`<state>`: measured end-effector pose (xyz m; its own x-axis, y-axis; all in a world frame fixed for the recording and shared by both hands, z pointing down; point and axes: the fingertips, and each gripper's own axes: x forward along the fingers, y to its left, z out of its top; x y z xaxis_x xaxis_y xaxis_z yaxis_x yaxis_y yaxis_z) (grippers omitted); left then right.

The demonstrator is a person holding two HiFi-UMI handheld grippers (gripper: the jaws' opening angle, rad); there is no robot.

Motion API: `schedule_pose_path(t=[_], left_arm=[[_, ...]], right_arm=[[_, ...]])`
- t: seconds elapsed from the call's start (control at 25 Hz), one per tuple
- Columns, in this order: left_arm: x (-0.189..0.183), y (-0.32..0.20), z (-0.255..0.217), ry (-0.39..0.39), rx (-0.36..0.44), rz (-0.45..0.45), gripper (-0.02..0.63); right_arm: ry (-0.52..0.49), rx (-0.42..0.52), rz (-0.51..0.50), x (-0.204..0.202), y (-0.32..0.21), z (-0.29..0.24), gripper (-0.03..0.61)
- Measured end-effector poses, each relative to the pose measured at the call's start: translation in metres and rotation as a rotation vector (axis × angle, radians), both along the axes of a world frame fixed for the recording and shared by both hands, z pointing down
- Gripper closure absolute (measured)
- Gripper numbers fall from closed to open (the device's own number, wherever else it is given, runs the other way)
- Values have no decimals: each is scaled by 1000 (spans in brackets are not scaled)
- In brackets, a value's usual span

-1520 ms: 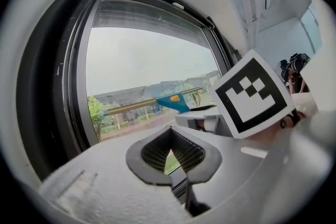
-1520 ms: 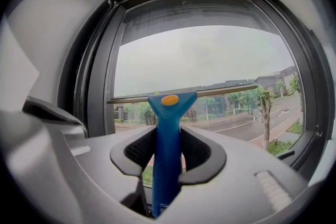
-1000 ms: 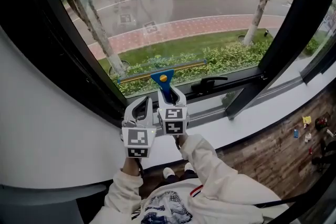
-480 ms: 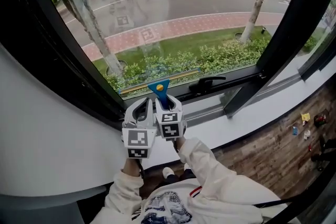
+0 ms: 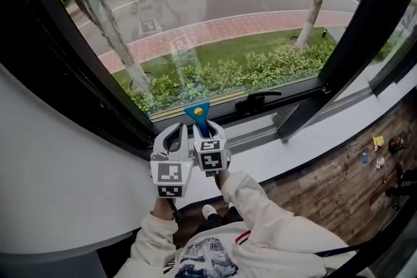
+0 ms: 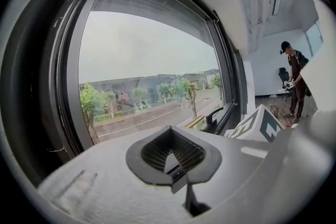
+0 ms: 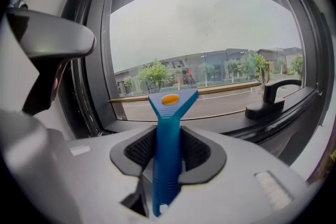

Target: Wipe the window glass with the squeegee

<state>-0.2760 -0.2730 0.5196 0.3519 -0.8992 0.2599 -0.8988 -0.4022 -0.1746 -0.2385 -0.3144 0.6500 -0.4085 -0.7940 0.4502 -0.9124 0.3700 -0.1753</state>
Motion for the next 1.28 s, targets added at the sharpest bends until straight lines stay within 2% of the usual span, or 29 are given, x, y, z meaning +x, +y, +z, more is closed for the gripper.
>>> schedule_pose_path(t=[0.2, 0.56, 0.76, 1.28], left_arm=[[-3, 4, 12, 18, -25, 5, 614], [-5, 20, 35, 60, -71, 26, 614], [-8, 30, 41, 112, -91, 37, 614], [-22, 48, 25, 126, -57, 48, 614]], right_arm=[[5, -60, 7, 2, 4, 18, 437], [24, -79, 12, 2, 5, 18, 437], [78, -78, 18, 1, 4, 20, 437], [76, -54, 55, 6, 2, 10, 437]])
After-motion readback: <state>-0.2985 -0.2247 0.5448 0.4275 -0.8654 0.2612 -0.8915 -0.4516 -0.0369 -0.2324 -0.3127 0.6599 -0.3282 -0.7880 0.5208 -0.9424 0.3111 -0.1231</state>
